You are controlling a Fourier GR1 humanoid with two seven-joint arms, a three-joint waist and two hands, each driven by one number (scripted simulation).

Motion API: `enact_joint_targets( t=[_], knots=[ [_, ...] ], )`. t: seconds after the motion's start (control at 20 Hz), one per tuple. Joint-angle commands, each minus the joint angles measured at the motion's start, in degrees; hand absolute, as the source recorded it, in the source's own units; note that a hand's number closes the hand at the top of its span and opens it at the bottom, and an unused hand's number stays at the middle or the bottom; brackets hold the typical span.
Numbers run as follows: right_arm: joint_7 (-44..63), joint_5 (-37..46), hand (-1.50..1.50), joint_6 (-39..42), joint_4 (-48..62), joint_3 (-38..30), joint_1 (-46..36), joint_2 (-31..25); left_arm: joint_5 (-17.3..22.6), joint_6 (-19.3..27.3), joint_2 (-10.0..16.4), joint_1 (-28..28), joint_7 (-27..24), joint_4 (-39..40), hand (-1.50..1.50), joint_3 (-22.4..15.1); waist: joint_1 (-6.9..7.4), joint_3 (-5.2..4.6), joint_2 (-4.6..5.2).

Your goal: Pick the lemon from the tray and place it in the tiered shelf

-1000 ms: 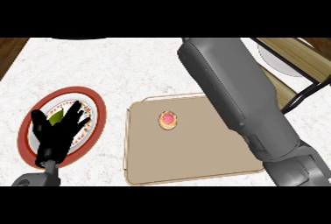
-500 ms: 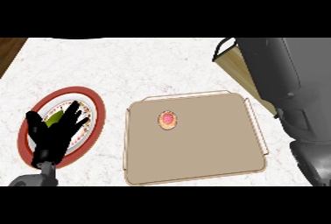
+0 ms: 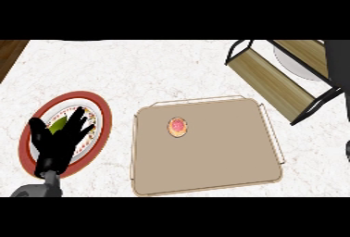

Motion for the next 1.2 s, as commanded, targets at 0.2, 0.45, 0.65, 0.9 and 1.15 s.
enact_joint_targets(
  t=[0.2, 0.45, 0.65, 0.9, 1.15],
  knots=[
    [-0.51, -2.19, 1.50, 3.52, 4.41, -4.73, 2.39, -3.72, -0.22, -0.75, -0.27, -0.19, 1.45, 2.04, 0.00, -0.02, 0.48, -0.33, 0.54],
    [-2.57, -2.70, 1.50, 4.21, 4.40, -5.13, 3.36, -4.42, -0.37, -2.07, -0.33, -2.20, -1.18, 7.12, 0.00, 1.34, 0.13, -0.37, 0.57],
    [-4.96, -2.72, 1.50, 4.25, 5.12, -5.55, 4.02, -7.17, -1.00, -1.53, -0.06, 0.68, 1.54, 1.16, 0.00, 0.36, 0.60, -0.32, 0.39],
    [-6.80, -1.91, 1.50, 0.26, 8.56, -5.76, 5.62, -7.75, -1.94, -1.38, -0.93, 0.84, 1.10, 1.94, 0.00, -0.08, 0.92, -0.33, 0.56],
    [-14.91, -3.51, 1.50, -5.27, 11.45, -7.63, 9.29, -11.35, -1.15, -1.73, -0.64, -1.14, 2.51, 2.30, 0.00, 1.06, 1.00, -0.29, 0.75]
  ],
)
